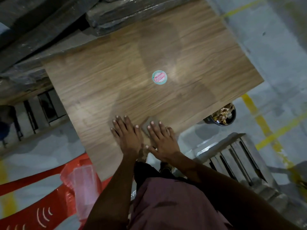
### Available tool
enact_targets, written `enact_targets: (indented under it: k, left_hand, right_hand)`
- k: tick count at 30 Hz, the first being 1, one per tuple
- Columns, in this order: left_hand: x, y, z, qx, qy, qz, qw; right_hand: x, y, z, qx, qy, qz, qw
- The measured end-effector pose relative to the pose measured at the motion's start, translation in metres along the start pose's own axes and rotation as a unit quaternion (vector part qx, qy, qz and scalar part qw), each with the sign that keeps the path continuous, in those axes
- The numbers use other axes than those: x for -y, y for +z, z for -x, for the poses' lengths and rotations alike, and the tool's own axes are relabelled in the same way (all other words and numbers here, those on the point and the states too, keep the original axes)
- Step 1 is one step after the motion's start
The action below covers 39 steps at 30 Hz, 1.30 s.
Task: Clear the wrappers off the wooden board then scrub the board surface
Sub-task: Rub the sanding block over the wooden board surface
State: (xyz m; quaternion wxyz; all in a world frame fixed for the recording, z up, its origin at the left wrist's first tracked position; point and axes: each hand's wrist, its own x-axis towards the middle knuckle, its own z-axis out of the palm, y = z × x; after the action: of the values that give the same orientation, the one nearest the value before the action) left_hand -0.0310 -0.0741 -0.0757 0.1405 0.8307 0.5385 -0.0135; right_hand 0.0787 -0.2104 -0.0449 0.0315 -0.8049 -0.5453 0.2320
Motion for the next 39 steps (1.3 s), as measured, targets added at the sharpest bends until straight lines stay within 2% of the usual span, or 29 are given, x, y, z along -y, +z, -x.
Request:
enact_targets:
  k: [2,4,6,10,11,12,15,17,22,29,31,35,37,39]
  left_hand:
    - [-0.008,0.002,0.006,0.001,-0.024,0.002,1.0]
    - [-0.012,0.004,0.013,-0.011,-0.033,-0.001,0.999]
    - [-0.016,0.006,0.019,-0.028,-0.035,-0.005,0.999]
    - [-0.031,0.012,0.025,-0.041,-0.073,0.003,0.996]
    - [-0.034,0.013,0.026,-0.046,-0.083,0.008,0.995]
    - [-0.036,0.014,0.026,-0.055,-0.089,0.012,0.994]
    - [-0.04,0.015,0.026,-0.093,-0.099,0.028,0.99]
    - [-0.042,0.015,0.026,-0.115,-0.1,0.036,0.988]
    - [-0.044,0.012,0.028,-0.129,-0.107,0.059,0.984]
    - [-0.045,0.01,0.026,-0.122,-0.123,0.053,0.983]
    - [-0.045,0.01,0.025,-0.126,-0.125,0.061,0.982]
    - [-0.045,0.013,0.026,-0.148,-0.12,0.068,0.979]
    - [-0.044,0.016,0.027,-0.167,-0.111,0.069,0.977]
    - [-0.044,0.017,0.027,-0.171,-0.107,0.076,0.977]
  right_hand:
    - [-0.012,-0.001,0.005,-0.014,0.019,0.004,1.0]
    - [-0.016,-0.003,0.01,-0.02,0.083,-0.016,0.996]
    - [-0.018,-0.003,0.014,-0.003,0.098,-0.021,0.995]
    - [-0.04,0.002,0.03,0.01,-0.046,0.033,0.998]
    - [-0.047,0.003,0.032,0.012,-0.056,0.045,0.997]
    - [-0.053,0.002,0.032,0.006,-0.044,0.053,0.998]
    - [-0.055,-0.002,0.033,-0.017,0.07,0.035,0.997]
    - [-0.053,0.0,0.035,-0.007,0.093,0.018,0.995]
    - [-0.061,0.011,0.035,-0.01,-0.047,0.087,0.995]
    - [-0.06,-0.003,0.013,-0.073,0.083,-0.026,0.994]
    - [-0.055,0.001,0.015,-0.039,0.061,-0.027,0.997]
    - [-0.06,0.008,0.017,-0.007,-0.099,0.036,0.994]
    - [-0.069,0.006,0.01,-0.029,-0.061,0.027,0.997]
    - [-0.069,0.002,0.003,-0.067,0.07,-0.015,0.995]
